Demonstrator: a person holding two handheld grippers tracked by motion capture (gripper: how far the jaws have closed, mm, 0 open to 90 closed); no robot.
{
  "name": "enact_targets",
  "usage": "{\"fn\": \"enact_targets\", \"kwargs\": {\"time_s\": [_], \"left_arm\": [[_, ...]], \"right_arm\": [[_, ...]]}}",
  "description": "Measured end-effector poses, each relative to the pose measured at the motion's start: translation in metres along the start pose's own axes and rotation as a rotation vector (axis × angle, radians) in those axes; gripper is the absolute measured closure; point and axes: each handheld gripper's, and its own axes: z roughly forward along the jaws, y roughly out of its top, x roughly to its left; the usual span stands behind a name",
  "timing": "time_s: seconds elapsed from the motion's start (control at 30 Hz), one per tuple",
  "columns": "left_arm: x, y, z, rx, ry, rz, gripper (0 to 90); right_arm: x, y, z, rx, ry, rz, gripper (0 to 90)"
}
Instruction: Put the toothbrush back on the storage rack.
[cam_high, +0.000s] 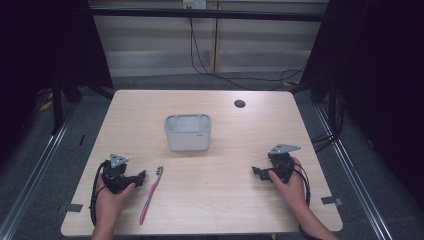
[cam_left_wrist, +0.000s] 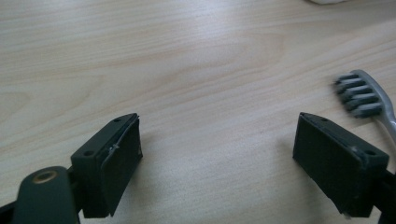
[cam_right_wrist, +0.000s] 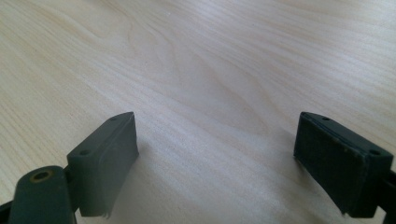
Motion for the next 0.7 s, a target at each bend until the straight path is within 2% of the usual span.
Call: {"fn": "enact_targets", "kwargs": {"time_s": [0.1, 0.2, 0.23, 0.3, 0.33, 0.4, 0.7], "left_arm": [[-0.001, 0.002, -0.001, 0.023, -0.001, -0.002, 16.0], [-0.002, 0.008, -0.006, 0.089, -0.009, 0.011, 20.6], [-0.002, 0.009, -0.007, 0.107, -0.021, 0.011, 25.1], [-0.003, 0.013, -0.009, 0.145, -0.044, -0.011, 26.4], [-0.004, 0.015, -0.009, 0.149, -0.05, -0.023, 27.4], [-0.008, 0.02, -0.011, 0.189, -0.087, -0.025, 30.3], [-0.026, 0.048, -0.021, 0.298, -0.143, -0.004, 40.8]], "right_arm": [[0.0, 0.0, 0.0, 0.0, 0.0, 0.0, 13.1], [0.0, 0.0, 0.0, 0.0, 0.0, 0.0, 13.0], [0.0, 0.0, 0.0, 0.0, 0.0, 0.0, 13.0], [0.0, 0.0, 0.0, 0.0, 0.0, 0.0, 13.0], [0.0, 0.0, 0.0, 0.001, 0.001, 0.0, 13.0], [0.0, 0.0, 0.0, 0.0, 0.0, 0.0, 13.0], [0.0, 0.0, 0.0, 0.0, 0.0, 0.0, 13.0]]}}
